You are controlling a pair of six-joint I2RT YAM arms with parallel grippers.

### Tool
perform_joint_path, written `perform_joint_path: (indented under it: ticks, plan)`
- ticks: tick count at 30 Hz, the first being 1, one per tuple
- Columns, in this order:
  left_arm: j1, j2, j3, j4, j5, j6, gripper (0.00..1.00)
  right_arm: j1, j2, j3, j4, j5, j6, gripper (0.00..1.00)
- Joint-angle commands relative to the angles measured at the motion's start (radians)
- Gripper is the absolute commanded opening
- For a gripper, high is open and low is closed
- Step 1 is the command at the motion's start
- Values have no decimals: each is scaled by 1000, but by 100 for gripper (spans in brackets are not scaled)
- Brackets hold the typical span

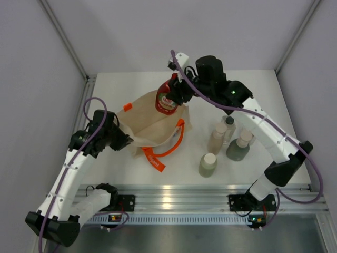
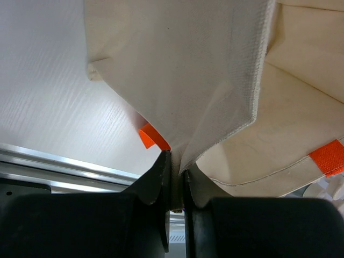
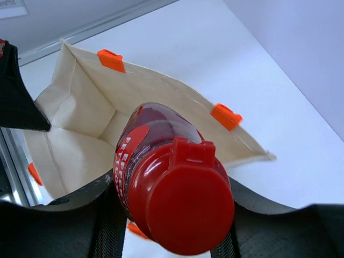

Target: Take the personal care products out of the canvas bag

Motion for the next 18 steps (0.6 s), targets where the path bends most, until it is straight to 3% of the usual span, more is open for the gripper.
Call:
perform_joint_path:
  ticks: [1,9,13,18]
  plan:
    - [4,20,10,-7,-66,11,0,-5,-159,88,-24,160,108,0]
    - [5,40,23,-6,-69,19,0,-75,-304,79,-256,440,238,0]
    - [4,48,21,-6,-69,25,0,-120,-341,28,-258,479,243,0]
    - [4,40,13,-6,-71,30,0,-210,-253,53,-238,465,212,0]
